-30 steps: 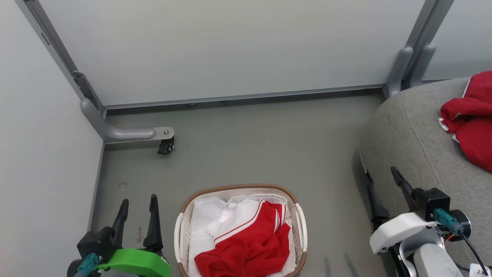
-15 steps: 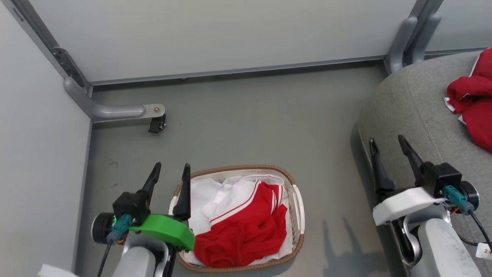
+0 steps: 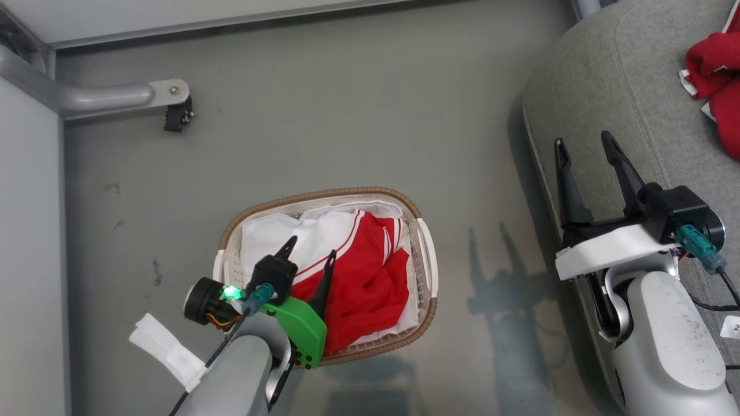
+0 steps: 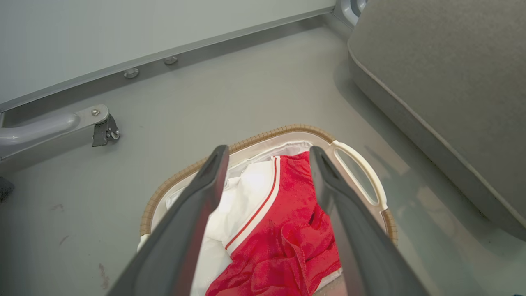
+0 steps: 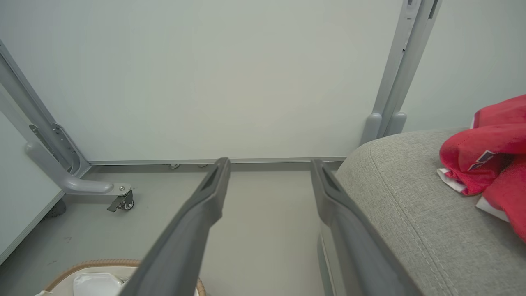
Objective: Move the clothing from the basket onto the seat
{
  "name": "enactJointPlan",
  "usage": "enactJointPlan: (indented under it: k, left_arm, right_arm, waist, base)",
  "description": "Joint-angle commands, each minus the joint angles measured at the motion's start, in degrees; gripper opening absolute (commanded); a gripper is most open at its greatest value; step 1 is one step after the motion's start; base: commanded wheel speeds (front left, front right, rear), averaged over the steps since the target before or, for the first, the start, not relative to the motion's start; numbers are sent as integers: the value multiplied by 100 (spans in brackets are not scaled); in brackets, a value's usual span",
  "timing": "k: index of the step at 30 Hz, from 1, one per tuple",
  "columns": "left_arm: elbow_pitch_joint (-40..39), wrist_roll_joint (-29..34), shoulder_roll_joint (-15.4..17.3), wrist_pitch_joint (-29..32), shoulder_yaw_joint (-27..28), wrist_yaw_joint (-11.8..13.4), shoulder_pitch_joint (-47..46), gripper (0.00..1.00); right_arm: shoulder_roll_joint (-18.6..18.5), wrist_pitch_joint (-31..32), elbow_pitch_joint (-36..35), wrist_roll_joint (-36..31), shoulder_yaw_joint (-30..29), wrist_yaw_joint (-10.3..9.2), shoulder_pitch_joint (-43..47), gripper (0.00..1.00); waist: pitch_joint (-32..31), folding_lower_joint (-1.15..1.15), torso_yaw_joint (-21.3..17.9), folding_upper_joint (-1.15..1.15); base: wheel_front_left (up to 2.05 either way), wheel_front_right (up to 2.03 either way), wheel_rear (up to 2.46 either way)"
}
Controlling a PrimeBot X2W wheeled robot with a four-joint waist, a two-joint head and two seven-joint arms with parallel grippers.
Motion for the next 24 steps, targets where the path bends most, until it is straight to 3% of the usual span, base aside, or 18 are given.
enactJointPlan:
  k: [1, 16, 24]
  left_arm:
    - [147, 48, 30, -5, -184, -26, -185, 100]
    - [1649, 367, 288, -5, -1964, -24, -1180, 100]
    - [2140, 383, 503, -5, -2318, -25, -1807, 100]
  right_arm:
    - [-13, -3, -50, 61, 29, -7, -118, 100]
    - [-11, -3, -382, 661, 376, -6, -626, 100]
    - [-11, -2, -504, 888, 547, -6, -798, 100]
  waist:
    - [714, 0, -508, 0]
    - [2127, 0, -1206, 0]
    - [2628, 0, -1406, 0]
  base:
    - [0, 0, 0]
    - [0, 0, 0]
    - [0, 0, 0]
